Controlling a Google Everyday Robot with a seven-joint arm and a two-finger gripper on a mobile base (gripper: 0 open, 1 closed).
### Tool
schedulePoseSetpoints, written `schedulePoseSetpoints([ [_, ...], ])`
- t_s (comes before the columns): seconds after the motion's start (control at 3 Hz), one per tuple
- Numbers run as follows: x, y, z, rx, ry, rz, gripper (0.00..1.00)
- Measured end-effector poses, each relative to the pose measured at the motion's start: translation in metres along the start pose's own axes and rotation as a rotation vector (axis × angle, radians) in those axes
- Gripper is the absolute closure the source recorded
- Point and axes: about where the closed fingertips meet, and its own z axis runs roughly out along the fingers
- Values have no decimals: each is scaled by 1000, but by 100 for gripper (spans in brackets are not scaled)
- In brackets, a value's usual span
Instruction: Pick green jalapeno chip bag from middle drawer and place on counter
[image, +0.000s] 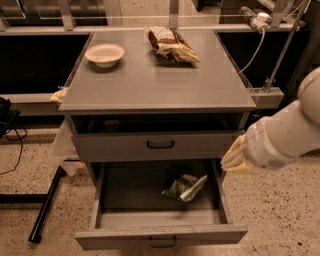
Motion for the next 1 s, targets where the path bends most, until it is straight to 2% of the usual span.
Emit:
schedulePoseSetpoints([
  [0.33,-1,-18,9,67,-21,-32,100],
  [0.67,-2,-19,8,68,-21,-29,100],
  [1.0,4,-18,27,111,-18,-91,100],
])
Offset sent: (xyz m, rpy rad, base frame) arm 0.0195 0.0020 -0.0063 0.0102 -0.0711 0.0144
